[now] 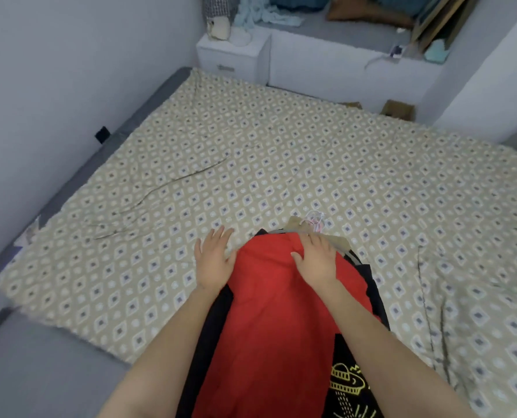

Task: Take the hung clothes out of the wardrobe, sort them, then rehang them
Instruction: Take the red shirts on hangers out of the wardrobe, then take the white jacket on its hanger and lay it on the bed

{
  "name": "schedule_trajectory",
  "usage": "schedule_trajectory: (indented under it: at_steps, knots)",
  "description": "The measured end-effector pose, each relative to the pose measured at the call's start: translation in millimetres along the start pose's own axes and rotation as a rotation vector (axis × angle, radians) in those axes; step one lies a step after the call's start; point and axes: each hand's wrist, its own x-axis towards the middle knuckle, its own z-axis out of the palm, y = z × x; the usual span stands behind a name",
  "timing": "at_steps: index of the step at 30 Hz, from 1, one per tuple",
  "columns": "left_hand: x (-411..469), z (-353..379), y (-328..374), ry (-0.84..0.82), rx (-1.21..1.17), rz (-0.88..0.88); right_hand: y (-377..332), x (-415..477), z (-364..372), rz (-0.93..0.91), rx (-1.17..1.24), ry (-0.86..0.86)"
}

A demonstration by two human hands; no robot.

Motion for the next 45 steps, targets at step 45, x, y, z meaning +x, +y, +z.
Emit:
schedule_trajectory:
  at_steps: [45]
  knots:
    - [-1097.9,-237.5,-38.3,1.109,0.335,-1.721,-417.8,-923.3,119.9,-2.146,-0.186,-0.497]
